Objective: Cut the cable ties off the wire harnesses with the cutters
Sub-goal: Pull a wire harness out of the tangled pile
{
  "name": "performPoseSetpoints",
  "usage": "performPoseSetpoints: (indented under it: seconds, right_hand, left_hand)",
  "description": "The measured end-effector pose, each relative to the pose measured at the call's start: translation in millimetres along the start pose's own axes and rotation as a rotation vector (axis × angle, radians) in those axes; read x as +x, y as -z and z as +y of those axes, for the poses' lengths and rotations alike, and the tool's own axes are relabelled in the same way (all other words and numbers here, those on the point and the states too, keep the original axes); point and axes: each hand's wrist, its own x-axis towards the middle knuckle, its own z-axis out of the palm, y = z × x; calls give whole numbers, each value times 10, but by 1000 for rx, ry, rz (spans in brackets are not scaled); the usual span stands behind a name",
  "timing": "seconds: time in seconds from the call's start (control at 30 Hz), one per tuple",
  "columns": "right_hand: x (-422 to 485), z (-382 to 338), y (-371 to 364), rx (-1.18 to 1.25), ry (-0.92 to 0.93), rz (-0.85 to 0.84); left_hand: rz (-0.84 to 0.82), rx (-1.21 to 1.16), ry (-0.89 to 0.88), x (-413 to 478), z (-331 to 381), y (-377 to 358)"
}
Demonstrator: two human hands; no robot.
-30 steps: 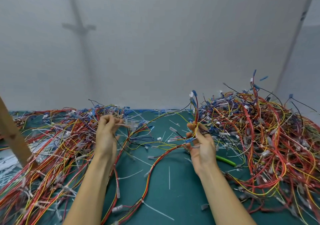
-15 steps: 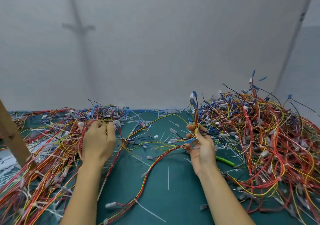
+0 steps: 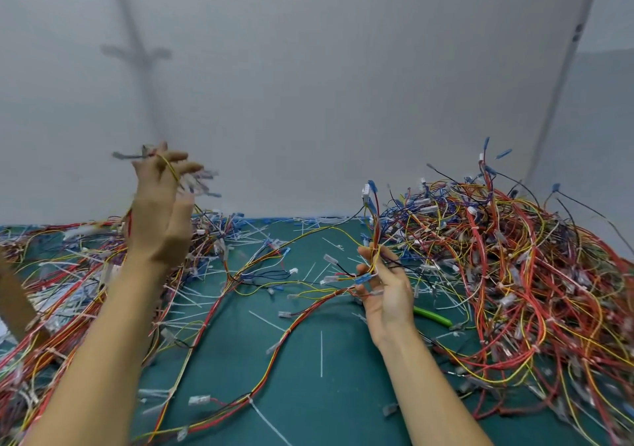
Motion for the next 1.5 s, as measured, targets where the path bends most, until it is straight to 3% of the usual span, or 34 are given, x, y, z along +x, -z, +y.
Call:
performPoseSetpoints:
  seconds: [0.1,0.17,0.23,0.33,0.37,0.47,0.53,0.67,0.73,0.97,1.13,1.23,1.33,1.5]
  right_hand:
    - [-4,6,-4,10,2,3]
    - [1,9,-6,6,-1,7]
    - [6,20,-7,-1,-3,5]
    - [21,28,-2,-7,-3,4]
    - [24,21,1,-13,-2,6]
    - [22,26,0,-21,-4,3]
    - [20,21,4,-22,-3,-4]
    - [17,20,2,-18,2,-16]
    - [20,8,-2,-1,5,-40]
    - [42,-65,3,113,24,-110]
    - [71,-115,36,207,55,-75]
    - [76,-107,45,236,48,-75]
    - [69,-100,45,228,41,-75]
    - [52,-83,21,172,32,-84]
  left_hand:
    - [95,-39,-8,221,-132,11]
    - [32,-21,103,269,-287,-56]
    - [-226,128,223,209,-486,-141]
    - [-846,367,485,-48,-614,-237]
    - [-906,452,520,-158,-607,-266]
    - [-678,734,384,-351,-459,-354]
    - [-632,824,266,-391,-310,-451]
    - [-949,652,454,-410,-225,-581]
    - [-1007,623,461,-481,-239,-637]
    - [-782,696,416,-670,-304,-677]
    - [-572,573,547,-610,-400,-591]
    - [-566,532,634,-588,-483,-549]
    - [-605,508,616,-591,-519,-509]
    - [-517,459,572,-629,-499,-460]
